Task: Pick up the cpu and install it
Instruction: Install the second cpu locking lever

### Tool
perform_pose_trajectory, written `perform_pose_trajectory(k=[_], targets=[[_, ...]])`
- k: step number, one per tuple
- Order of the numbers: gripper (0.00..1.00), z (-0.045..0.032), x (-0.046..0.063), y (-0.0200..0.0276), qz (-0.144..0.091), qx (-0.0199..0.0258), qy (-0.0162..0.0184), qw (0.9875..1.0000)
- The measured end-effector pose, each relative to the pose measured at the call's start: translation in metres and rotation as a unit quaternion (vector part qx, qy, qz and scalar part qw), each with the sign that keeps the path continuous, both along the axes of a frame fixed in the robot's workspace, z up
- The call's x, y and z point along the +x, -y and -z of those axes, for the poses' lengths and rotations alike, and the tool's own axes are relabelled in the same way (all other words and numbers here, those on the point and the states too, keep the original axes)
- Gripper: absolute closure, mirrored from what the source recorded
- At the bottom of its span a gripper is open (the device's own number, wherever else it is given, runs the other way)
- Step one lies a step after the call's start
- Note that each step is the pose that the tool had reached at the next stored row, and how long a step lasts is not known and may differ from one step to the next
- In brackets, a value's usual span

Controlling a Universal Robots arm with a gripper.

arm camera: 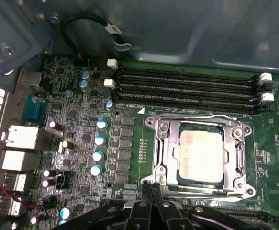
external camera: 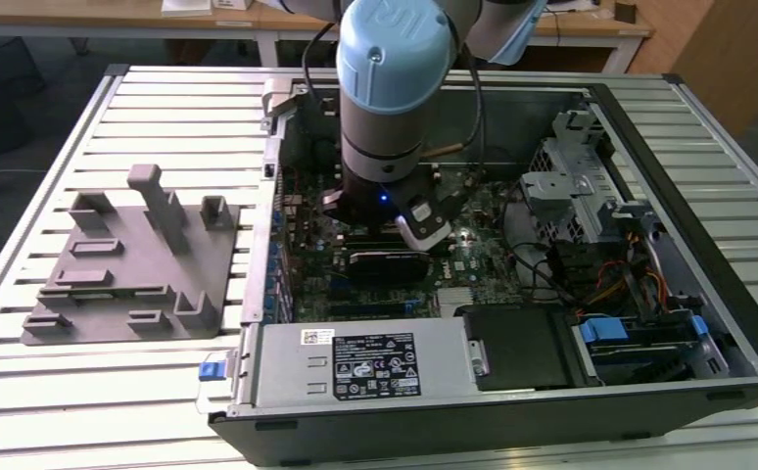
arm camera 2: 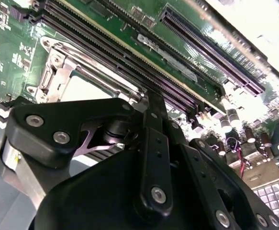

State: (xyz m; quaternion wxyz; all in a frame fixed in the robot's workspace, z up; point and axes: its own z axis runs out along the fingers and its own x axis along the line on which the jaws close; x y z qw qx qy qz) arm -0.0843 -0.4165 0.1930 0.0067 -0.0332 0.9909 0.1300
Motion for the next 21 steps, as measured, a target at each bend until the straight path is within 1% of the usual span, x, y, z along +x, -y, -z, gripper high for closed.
perform_pose_trajectory(k=[3,11,15,19,21], targets=[[0.89,0.0017,-0.0005,-0.0001,0.0,0.0049,0.0001,1.0],[0.89,0.004,-0.0038,0.0,-0.001,0.0112,0.0001,0.9999],[0.89,0.0038,-0.004,0.0,-0.001,0.012,0.0002,0.9999],[0.89,-0.002,-0.004,0.0,-0.001,0.0119,0.0001,0.9999],[0.89,-0.0036,-0.004,0.0,-0.001,0.0119,0.0001,0.9999]])
